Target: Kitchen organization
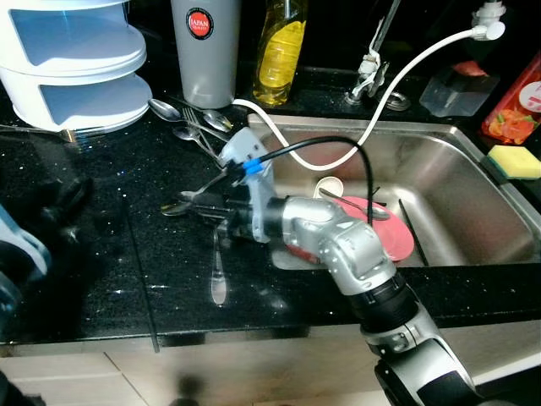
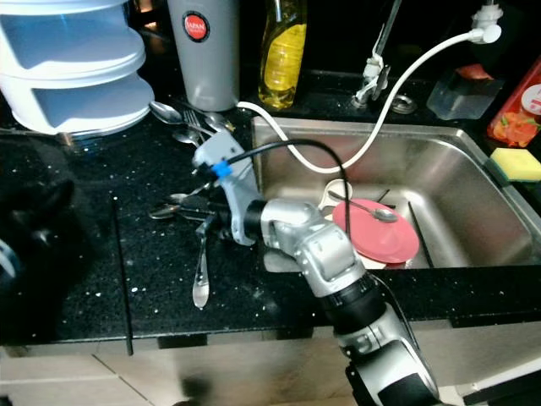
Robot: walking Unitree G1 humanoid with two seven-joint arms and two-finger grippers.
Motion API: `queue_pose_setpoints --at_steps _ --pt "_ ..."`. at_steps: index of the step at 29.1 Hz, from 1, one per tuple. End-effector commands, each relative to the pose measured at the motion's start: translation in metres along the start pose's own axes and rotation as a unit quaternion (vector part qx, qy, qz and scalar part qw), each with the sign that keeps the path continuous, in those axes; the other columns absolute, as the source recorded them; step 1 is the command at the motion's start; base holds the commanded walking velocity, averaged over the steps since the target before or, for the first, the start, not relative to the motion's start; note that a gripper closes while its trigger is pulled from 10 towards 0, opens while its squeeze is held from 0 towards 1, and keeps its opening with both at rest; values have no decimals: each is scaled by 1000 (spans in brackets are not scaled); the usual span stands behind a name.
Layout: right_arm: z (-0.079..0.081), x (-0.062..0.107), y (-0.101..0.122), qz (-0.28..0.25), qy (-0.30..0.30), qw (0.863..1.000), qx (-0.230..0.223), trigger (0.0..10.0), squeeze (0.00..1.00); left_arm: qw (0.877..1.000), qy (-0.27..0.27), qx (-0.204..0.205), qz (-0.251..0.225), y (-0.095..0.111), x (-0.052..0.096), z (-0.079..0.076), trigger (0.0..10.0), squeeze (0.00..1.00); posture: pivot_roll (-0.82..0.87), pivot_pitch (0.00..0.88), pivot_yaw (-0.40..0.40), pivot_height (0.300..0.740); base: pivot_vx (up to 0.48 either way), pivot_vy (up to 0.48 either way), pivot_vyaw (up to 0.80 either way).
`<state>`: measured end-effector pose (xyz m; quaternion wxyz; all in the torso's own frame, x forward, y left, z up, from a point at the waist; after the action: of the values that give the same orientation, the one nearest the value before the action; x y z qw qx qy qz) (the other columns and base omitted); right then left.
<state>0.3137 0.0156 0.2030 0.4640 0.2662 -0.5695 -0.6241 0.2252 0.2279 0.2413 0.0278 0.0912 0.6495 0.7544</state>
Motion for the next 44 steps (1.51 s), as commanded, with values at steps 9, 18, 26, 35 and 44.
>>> queue_pose_setpoints --at_steps 9,18,26,35,44 --pt "-23 5 -22 49 -84 994 49 10000 1000 999 -44 11 -1 -2 -5 -22 10000 0 237 29 -95 740 0 0 0" --pt "-58 14 -10 24 -167 984 53 10000 0 998 -58 8 -1 -2 -8 -28 10000 0 233 29 -88 740 0 0 0" --pt "-91 32 -16 38 -236 968 70 10000 0 998 -59 7 -1 -2 -9 -30 10000 0 233 29 -88 740 0 0 0" --pt "-121 54 -29 60 -298 951 58 8510 0 998 -61 5 0 -2 -10 -30 10000 0 230 31 -83 740 0 0 0" --pt "-121 60 31 -112 -285 952 -19 10000 0 997 -73 2 -3 0 -14 -33 10000 0 229 20 -76 740 0 0 0"
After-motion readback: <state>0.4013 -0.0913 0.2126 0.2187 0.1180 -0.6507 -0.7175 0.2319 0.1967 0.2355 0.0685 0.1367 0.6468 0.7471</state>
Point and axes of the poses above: a point about 5 cm out from each wrist's last joint towards the gripper, its own x axis pointing back from the gripper into the wrist, its own y axis along the axis of the wrist's last joint, z = x × y, the point moved 3 cm from there along -x, pointing out of the wrist towards the gripper, and after that the axes turned 15 degrees about -x, right-handed, at the moved point
